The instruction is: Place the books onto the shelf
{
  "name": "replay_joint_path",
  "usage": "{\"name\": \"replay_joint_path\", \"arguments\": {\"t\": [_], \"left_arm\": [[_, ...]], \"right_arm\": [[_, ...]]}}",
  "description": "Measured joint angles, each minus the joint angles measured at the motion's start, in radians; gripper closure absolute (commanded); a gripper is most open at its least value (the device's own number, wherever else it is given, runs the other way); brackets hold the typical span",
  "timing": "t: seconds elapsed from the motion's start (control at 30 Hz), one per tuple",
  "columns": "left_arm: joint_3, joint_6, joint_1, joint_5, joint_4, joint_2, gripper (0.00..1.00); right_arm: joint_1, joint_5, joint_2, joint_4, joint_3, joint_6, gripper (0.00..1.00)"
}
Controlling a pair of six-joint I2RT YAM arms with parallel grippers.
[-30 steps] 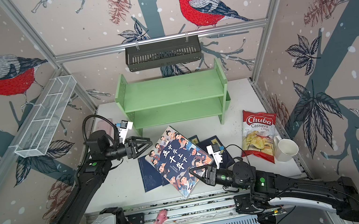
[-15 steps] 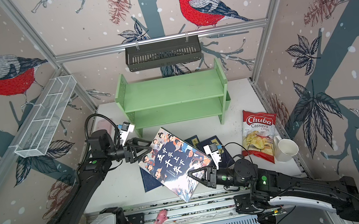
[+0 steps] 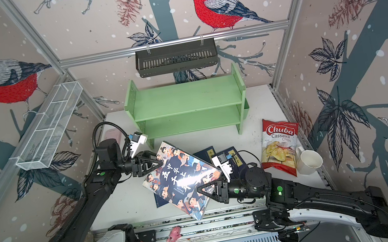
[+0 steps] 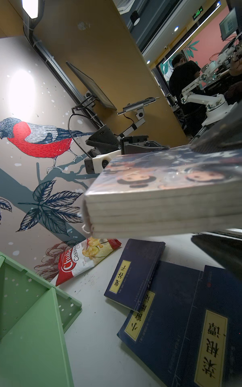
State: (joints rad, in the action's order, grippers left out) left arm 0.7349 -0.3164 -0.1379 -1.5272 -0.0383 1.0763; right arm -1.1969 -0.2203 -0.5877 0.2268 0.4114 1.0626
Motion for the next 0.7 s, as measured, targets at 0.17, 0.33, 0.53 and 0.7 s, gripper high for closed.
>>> {"name": "replay_joint_path", "arguments": {"t": [0.17,0.33,0.53,0.7], "left_arm": [[0.000,-0.052,-0.005,-0.003,0.022,-0.007,0.79],[-0.005,-0.087,-0.005,-0.017,0.026,-0.010,1.00],[-0.001,-0.101,-0.010,0.040,0.027,-0.014,1.00],[0.025,-0.142,-0.009,0.117,0.027,-0.021,1.00]], "right_arm": [[0.042,-0.037,-0.010,0.022,0.000,-0.011,0.99],[0.079,-0.076,-0.018,0.021,0.000,-0.018,0.71],[0.133,-0.021,0.010,0.045,-0.006,0.013,0.13],[0.168,0.092,0.101,0.053,-0.041,0.042,0.00]]}}
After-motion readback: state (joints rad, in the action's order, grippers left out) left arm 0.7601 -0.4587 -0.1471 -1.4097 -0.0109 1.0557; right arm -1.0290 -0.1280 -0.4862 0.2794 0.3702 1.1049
